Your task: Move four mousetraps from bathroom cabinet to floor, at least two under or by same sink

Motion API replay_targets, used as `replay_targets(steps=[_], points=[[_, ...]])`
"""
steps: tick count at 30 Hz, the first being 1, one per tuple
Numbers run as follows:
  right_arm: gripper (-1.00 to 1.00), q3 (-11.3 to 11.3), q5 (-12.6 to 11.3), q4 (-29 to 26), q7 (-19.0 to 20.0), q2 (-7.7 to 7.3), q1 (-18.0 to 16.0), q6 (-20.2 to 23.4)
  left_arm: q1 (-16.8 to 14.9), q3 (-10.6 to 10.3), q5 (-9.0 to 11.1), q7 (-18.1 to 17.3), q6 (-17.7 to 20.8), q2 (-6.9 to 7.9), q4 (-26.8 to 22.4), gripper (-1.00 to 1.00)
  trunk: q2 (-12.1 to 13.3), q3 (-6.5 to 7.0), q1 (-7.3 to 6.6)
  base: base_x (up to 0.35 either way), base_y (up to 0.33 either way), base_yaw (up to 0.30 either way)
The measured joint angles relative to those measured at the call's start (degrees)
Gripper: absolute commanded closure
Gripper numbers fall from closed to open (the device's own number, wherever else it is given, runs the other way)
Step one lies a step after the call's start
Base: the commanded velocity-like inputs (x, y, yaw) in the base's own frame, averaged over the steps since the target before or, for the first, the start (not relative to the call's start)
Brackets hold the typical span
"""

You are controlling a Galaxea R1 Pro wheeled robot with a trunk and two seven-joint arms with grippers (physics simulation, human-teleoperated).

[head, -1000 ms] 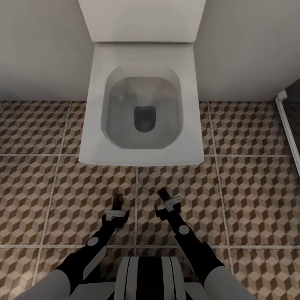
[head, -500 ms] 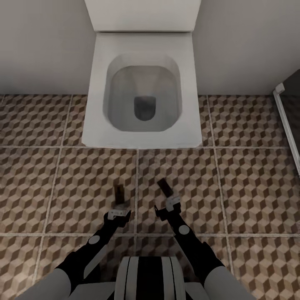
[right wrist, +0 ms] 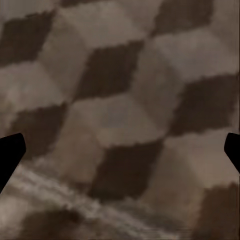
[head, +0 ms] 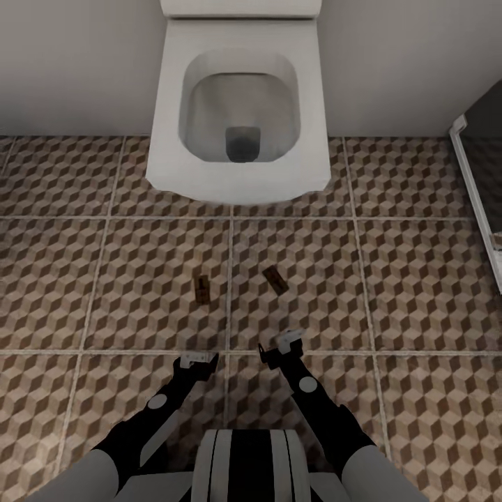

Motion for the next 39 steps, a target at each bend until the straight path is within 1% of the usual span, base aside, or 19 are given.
replay_targets(steps=[4, 9, 39], points=[[-1.00, 0.0, 0.0, 0.0, 0.0, 0.00, 0.0, 0.0, 0.0, 0.0, 0.0, 0.0, 0.0, 0.02, 0.1, -1.00, 0.0, 0.00, -0.01, -0.280, 0.000, 0.000], [-1.00, 0.0, 0.0, 0.0, 0.0, 0.01, 0.0, 0.0, 0.0, 0.0, 0.0, 0.0, 0.0, 0.01, 0.0, -1.00, 0.0, 0.00, -0.03, -0.114, 0.000, 0.000], [-1.00, 0.0, 0.0, 0.0, 0.0, 0.00, 0.0, 0.0, 0.0, 0.0, 0.0, -0.1, 0.0, 0.00, -0.2, -1.00, 0.0, 0.00, -0.04, -0.007, 0.000, 0.000]])
